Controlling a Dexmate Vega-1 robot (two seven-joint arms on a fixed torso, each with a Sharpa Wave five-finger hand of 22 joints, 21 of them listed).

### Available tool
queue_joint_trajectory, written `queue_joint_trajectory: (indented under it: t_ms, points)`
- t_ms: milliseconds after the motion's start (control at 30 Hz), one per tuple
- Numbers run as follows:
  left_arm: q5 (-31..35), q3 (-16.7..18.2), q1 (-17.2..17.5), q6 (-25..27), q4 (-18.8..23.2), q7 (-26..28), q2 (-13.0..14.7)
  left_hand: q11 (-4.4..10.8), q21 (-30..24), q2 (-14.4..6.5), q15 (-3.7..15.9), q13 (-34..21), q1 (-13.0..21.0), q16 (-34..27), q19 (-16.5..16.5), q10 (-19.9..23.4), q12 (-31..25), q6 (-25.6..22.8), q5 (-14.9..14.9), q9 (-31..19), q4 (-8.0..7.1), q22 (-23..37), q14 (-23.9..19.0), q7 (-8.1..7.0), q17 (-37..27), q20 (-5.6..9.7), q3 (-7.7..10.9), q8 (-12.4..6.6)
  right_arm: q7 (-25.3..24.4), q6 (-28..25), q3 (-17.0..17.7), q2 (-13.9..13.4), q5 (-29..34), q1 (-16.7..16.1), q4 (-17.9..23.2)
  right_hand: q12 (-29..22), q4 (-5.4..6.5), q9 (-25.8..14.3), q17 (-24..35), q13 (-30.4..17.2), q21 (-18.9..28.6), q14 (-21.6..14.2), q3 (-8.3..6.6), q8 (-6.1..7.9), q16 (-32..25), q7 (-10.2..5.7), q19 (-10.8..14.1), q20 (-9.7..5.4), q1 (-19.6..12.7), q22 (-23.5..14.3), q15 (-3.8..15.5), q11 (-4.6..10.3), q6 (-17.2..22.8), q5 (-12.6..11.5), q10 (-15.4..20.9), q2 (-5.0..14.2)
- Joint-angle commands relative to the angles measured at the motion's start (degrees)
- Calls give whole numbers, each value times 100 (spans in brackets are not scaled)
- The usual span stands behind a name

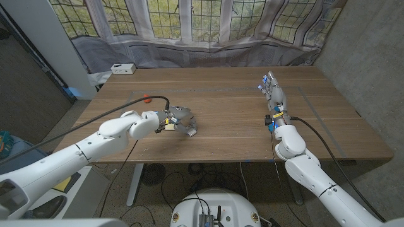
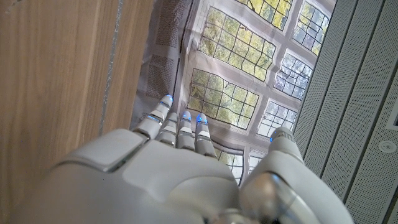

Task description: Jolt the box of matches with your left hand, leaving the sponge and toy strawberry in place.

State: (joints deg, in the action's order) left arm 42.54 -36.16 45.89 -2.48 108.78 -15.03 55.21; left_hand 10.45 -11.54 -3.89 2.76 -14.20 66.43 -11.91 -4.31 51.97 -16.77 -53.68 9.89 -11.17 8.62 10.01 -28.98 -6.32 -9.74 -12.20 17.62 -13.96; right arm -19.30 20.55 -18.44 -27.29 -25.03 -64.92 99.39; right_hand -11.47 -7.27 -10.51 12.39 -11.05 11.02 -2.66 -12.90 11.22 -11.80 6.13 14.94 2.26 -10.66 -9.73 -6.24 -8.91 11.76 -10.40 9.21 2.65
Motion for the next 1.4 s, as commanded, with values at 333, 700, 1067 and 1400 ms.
queue_joint_trajectory:
  t_ms: [333, 700, 1067, 1400]
  points:
    - [-76, 213, 80, 263, 287, 166, 70, 54, -3, -82, 290, -167, -44, -6, -66, 485, -51, -273, 12, -10, 3, 9, -77, 191, -16, -15, -60, -1, 54, 31, 41, -18, -27, -7, 5, -28, 3, -21, 10, -29, 7, 1, 28, -1, -32, -35, -2, 30, 14, -22, -57, -9, 24, -17, 39, 34]
    - [123, 309, 74, 379, 546, 121, 182, 62, 1, -80, 293, -202, -49, 3, -86, 482, -41, -292, 8, -14, 3, 8, -92, 187, -14, -14, -84, 11, 121, 59, 26, -4, -69, 40, -81, -28, 2, -21, 10, -30, 8, -3, 27, -1, -33, -33, -3, 29, 11, -22, -51, -5, 26, -18, 43, 40]
    - [177, 464, 140, 461, 712, 186, 244, 84, 4, -63, 303, -241, -64, 28, -113, 451, -15, -250, 8, -19, 2, 9, -80, 143, -7, -14, -116, 48, 120, 104, 21, 25, -75, 46, -130, -28, 2, -21, 12, -30, 14, -8, 28, -2, -35, -16, 7, 17, 11, -22, -47, -6, 28, -19, 45, 46]
    - [104, 702, 296, 551, 888, 393, 330, 84, 5, -78, 319, -269, -69, 33, -137, 485, -12, -303, 12, -24, -2, 9, -91, 149, -9, -12, -132, 43, 151, 110, 10, 33, -109, 57, -163, -34, 1, -21, 12, -31, 17, -22, 31, -2, -40, -19, 14, 21, 11, -22, -44, -6, 31, -18, 66, 44]
